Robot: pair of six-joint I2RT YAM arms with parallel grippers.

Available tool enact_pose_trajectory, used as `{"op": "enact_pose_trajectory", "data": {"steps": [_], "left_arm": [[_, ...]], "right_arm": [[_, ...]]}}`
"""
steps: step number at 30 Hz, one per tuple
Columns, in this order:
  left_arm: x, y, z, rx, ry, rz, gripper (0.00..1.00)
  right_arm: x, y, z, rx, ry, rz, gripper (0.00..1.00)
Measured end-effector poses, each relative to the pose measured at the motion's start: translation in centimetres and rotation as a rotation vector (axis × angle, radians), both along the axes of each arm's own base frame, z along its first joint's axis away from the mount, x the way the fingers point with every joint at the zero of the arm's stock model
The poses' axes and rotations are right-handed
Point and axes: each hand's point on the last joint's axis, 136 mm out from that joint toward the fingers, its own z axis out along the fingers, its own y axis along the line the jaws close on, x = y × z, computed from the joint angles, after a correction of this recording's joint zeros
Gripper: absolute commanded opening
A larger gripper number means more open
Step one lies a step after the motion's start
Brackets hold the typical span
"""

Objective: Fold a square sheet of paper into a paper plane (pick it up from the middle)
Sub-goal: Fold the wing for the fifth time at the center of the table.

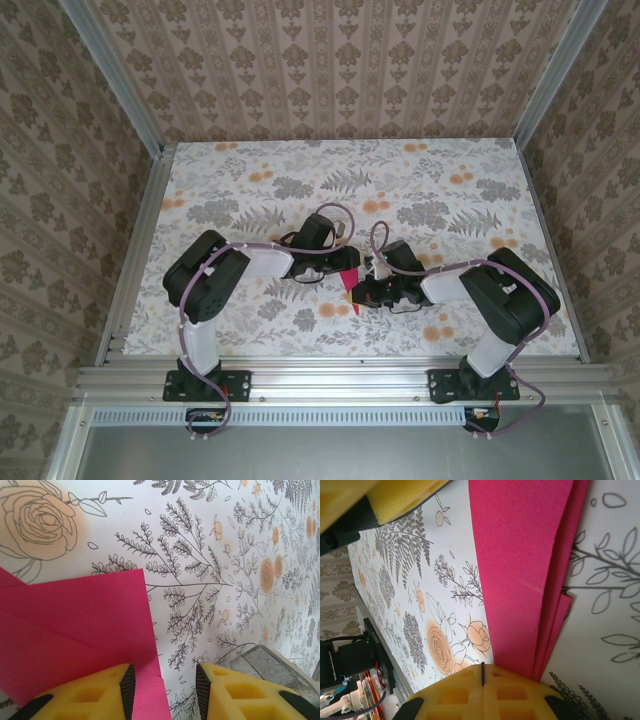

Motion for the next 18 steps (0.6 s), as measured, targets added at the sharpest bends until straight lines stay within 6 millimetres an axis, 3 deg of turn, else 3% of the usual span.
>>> {"op": "enact_pose_trajectory", "data": {"steps": [11,18], "left_arm": [[0.6,0.1,0.3,-0.058,0.016,-0.051,0.42],[3.0,1.4,0.5,-0.069,-0.005,-0.028,0.44]], "right_arm": [[-0.1,0.0,0.0,0.001,-0.009,0.008,0.02],[-0.1,0.0,0.0,0.002,-0.017,0.017,0.02]]}}
